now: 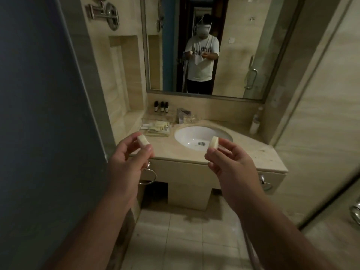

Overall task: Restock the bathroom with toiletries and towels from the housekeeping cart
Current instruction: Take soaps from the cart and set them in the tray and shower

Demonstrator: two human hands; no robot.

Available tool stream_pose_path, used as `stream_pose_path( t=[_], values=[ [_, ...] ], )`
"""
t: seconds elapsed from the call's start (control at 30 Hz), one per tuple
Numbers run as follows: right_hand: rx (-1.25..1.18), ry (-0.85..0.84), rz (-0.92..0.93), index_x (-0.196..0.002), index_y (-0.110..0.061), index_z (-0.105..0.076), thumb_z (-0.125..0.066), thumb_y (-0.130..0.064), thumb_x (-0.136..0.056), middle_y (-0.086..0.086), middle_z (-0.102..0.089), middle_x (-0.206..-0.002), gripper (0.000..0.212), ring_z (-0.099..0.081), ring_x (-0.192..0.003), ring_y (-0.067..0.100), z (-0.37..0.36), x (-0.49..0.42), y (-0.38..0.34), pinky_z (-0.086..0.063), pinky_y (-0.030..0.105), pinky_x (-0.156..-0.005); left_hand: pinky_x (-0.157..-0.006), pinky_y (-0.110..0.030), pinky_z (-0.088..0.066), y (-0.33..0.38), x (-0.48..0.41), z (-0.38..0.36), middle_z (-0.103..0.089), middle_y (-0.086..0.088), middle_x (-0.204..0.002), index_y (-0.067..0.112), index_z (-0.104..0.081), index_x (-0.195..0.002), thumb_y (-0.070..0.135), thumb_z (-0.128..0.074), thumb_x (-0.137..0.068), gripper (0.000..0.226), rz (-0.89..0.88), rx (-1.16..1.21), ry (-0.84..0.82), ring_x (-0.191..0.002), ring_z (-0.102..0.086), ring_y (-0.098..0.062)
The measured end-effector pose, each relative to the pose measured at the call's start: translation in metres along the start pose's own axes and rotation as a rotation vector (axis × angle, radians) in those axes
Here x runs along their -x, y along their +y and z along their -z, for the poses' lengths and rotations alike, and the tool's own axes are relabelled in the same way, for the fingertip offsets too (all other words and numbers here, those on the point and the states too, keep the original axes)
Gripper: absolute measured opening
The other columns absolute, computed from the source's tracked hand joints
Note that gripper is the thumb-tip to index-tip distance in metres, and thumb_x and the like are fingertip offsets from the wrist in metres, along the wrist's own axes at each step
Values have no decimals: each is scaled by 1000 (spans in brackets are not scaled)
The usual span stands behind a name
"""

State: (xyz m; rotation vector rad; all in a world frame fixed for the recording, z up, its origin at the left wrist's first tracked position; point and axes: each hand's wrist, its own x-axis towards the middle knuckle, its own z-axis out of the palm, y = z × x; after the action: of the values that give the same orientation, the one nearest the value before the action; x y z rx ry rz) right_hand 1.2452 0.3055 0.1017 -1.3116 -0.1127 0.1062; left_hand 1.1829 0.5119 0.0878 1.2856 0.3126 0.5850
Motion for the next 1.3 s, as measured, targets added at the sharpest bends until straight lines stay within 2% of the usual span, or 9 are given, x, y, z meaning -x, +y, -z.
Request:
stream_pose_path(
  t=[0.17,0.3,0.5,0.63,0.77,0.93,1.0,1.2,1.3],
  values=[
    [-51,-2,-106,-121,-18,-64,-72,-14,-87,8,-73,-107,35,-70,-94,21,-22,-49,26,-54,31,-81,-82,-32,-51,-19,-53,20,-67,-5,-115,30,-63,-127,15,-66,-91,39,47,-28,60,-97,-66,-18],
    [-97,-38,-173,-121,-16,-63,-73,-17,-87,10,-72,-99,35,-64,-82,19,-35,-97,51,-55,30,-76,-79,-27,-50,-38,-89,27,-69,-2,-109,32,-64,-122,25,-64,-89,33,76,-37,72,-90,-65,-13],
    [-10,-111,-250,-123,-22,-66,-76,-33,-83,3,-75,-105,43,-70,-93,17,-49,-185,89,-54,28,-78,-83,-30,-51,-61,-153,19,-73,1,-103,31,-63,-127,47,-68,-71,58,77,-153,121,-97,-69,-17],
    [-104,-174,-322,-116,-14,-69,-69,-26,-89,4,-74,-96,29,-64,-79,16,-57,-258,88,-52,30,-73,-81,-28,-52,-70,-202,0,-75,2,-96,31,-64,-123,43,-68,-77,48,84,-182,158,-90,-70,-13],
    [-20,-300,-359,-115,-16,-69,-65,-36,-86,8,-72,-106,36,-64,-90,23,-58,-312,105,-52,34,-80,-85,-33,-55,-90,-245,-14,-74,4,-94,40,-63,-114,32,-57,-99,19,72,-302,206,-95,-71,-18],
    [-14,-302,-508,-113,-11,-69,-64,-35,-90,13,-70,-111,34,-63,-90,25,-57,-359,135,-50,35,-79,-84,-30,-59,-118,-272,-28,-72,6,-104,38,-60,-124,30,-59,-98,27,140,-379,213,-99,-70,-16],
    [3,-317,-515,-114,-12,-69,-62,-34,-93,11,-70,-110,31,-63,-92,25,-56,-382,139,-50,34,-80,-80,-25,-58,-126,-288,-29,-72,3,-107,36,-60,-126,26,-61,-96,32,160,-387,235,-98,-71,-13],
    [35,-288,-557,-115,-14,-68,-61,-35,-96,9,-70,-110,29,-64,-93,25,-59,-434,165,-50,34,-79,-93,-33,-56,-156,-343,-29,-69,13,-115,42,-59,-126,29,-64,-94,35,254,-398,240,-106,-67,-10],
    [89,-272,-549,-117,-14,-67,-63,-36,-95,10,-70,-112,32,-65,-94,25,-61,-462,172,-50,33,-77,-87,-29,-56,-170,-379,-32,-67,14,-115,42,-58,-127,31,-64,-94,35,266,-410,229,-104,-66,-10]
  ],
)
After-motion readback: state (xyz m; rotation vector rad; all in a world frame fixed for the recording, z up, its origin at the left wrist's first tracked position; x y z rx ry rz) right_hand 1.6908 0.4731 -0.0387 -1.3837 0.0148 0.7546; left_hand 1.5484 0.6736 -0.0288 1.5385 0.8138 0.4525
